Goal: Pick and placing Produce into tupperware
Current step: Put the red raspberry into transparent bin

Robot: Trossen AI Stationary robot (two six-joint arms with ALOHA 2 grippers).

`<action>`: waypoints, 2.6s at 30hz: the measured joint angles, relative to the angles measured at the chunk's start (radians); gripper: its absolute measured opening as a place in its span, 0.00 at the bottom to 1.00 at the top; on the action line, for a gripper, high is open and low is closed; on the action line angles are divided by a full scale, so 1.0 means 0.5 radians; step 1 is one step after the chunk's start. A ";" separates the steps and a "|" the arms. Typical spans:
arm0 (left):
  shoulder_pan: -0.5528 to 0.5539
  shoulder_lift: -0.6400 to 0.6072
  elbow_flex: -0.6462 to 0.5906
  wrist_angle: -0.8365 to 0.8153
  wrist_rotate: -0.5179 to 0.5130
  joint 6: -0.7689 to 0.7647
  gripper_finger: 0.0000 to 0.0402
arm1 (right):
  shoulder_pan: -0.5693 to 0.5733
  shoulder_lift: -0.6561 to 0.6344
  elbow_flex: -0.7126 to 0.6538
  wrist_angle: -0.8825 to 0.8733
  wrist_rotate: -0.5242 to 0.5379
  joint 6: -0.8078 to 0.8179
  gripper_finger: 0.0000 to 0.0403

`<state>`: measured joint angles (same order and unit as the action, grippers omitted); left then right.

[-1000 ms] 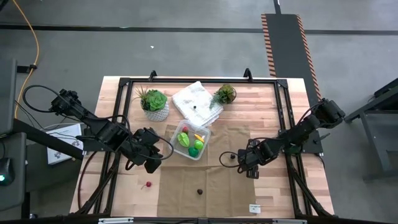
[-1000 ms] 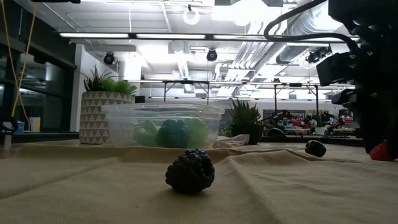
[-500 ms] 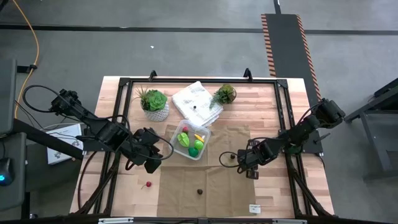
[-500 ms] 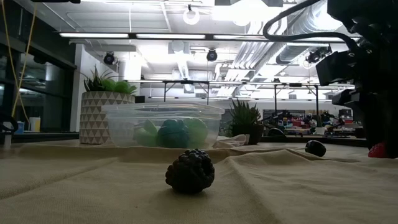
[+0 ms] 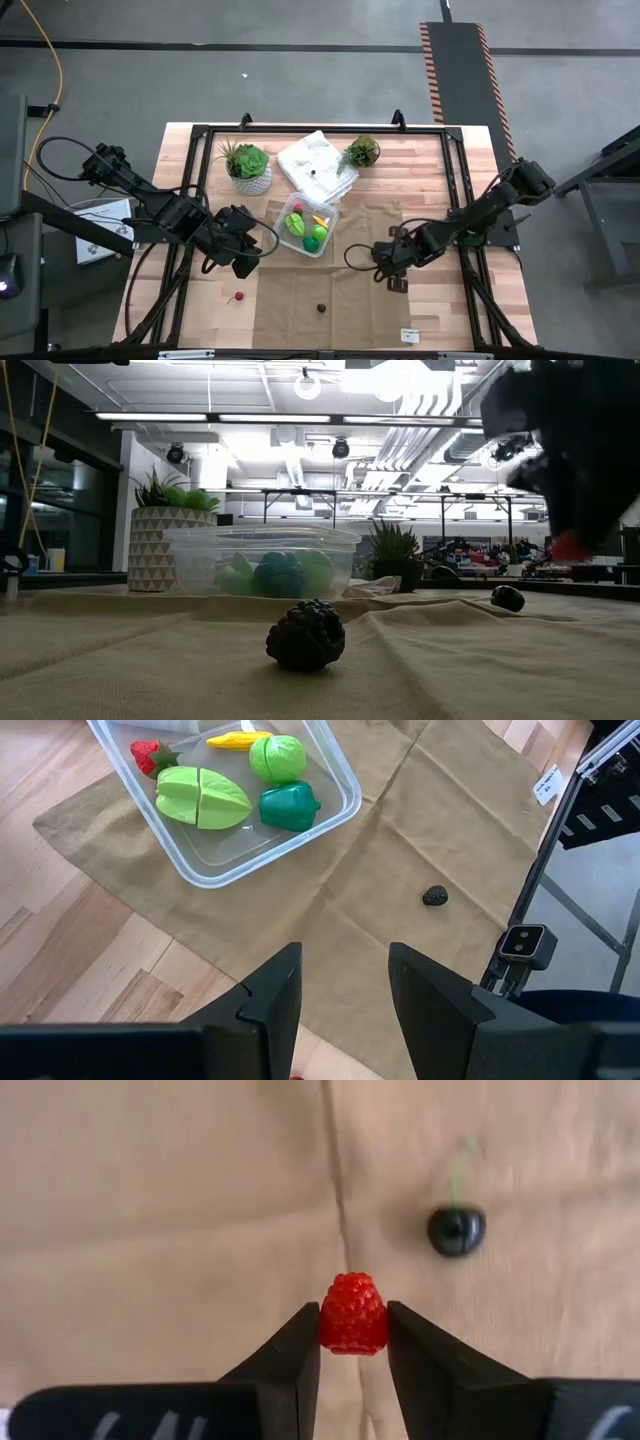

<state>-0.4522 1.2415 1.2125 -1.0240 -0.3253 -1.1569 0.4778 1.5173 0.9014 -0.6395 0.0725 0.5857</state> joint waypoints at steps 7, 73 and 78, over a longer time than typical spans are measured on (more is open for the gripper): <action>0.001 0.000 0.000 0.000 -0.001 0.000 0.35 | -0.005 0.000 0.251 -0.020 0.167 -0.073 0.22; 0.000 0.002 0.000 -0.003 0.001 0.076 0.35 | -0.923 0.632 1.212 0.147 -0.450 -0.392 0.22; 0.001 0.002 0.000 -0.010 0.002 0.102 0.35 | -0.935 0.824 1.488 -0.108 -0.361 -0.494 0.22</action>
<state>-0.4519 1.2423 1.2125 -1.0290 -0.3241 -1.1061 0.0103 1.9293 1.6456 -0.6935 -0.1079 0.3386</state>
